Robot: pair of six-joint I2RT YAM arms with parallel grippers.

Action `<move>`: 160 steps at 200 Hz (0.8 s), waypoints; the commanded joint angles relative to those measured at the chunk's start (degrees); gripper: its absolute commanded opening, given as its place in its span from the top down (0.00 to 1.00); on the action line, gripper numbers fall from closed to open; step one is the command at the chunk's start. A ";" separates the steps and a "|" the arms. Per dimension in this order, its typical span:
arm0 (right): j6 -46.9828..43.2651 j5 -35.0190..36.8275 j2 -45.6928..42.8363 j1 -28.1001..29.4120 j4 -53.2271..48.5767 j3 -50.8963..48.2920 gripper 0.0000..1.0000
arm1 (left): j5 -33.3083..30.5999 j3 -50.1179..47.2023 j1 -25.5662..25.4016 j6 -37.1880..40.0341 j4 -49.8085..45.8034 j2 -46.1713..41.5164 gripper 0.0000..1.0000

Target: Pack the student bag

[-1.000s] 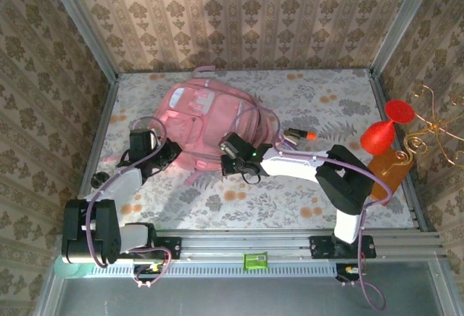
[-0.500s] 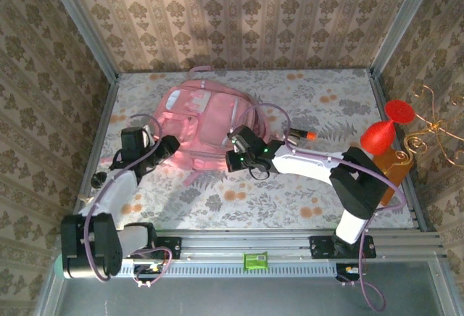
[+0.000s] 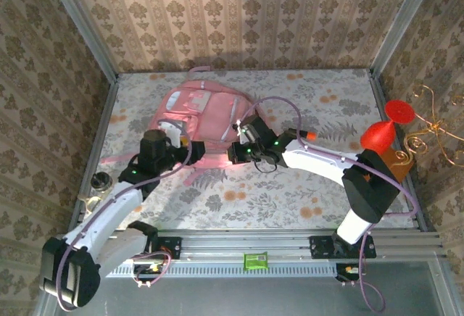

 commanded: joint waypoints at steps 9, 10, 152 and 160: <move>1.73 -4.69 -2.60 -2.25 -0.91 3.19 1.00 | -11.57 1.54 -7.36 11.90 0.48 5.66 0.28; 1.77 -4.83 -2.56 -2.27 -0.88 3.20 1.00 | -11.74 1.62 -7.50 12.15 0.47 5.86 0.28; 3.28 -10.34 -3.00 -3.44 -0.31 2.62 1.00 | -24.44 9.86 -14.45 19.78 0.12 22.94 0.56; 3.15 -9.79 -3.22 -3.51 -0.65 2.35 1.00 | -24.59 9.94 -14.42 19.69 -0.03 22.88 0.62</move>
